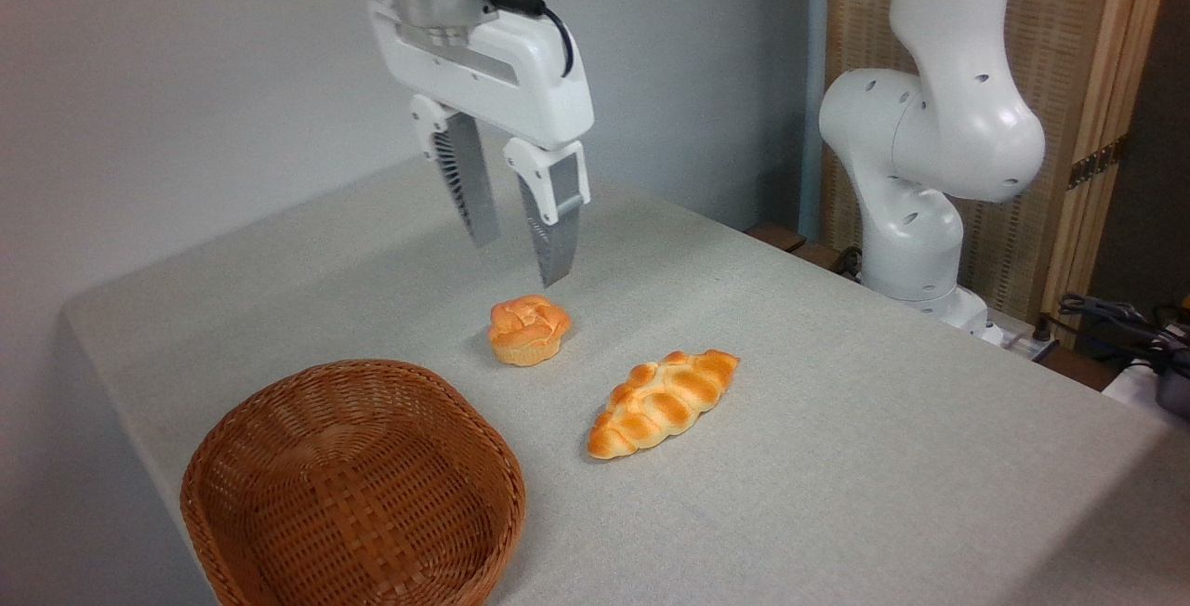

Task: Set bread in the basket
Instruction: 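Lower the open gripper down onto the small round bun, then close the gripper around the round bun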

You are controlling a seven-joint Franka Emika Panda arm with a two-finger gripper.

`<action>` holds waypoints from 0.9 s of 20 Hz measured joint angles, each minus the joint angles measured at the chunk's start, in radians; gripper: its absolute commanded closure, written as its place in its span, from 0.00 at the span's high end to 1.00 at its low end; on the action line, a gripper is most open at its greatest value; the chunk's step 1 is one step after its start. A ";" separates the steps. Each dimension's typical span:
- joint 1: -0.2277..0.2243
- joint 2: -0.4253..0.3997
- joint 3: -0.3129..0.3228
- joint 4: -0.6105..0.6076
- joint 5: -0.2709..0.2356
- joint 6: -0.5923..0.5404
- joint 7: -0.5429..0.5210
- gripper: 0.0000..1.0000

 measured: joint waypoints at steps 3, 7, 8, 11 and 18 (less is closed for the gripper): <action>-0.047 -0.083 -0.031 -0.167 -0.001 0.080 0.000 1.00; -0.141 -0.096 -0.057 -0.351 -0.036 0.196 -0.010 1.00; -0.152 -0.085 -0.057 -0.367 -0.041 0.224 -0.010 1.00; -0.165 -0.027 -0.066 -0.380 -0.091 0.291 -0.010 1.00; -0.168 0.068 -0.083 -0.379 -0.196 0.350 -0.010 0.68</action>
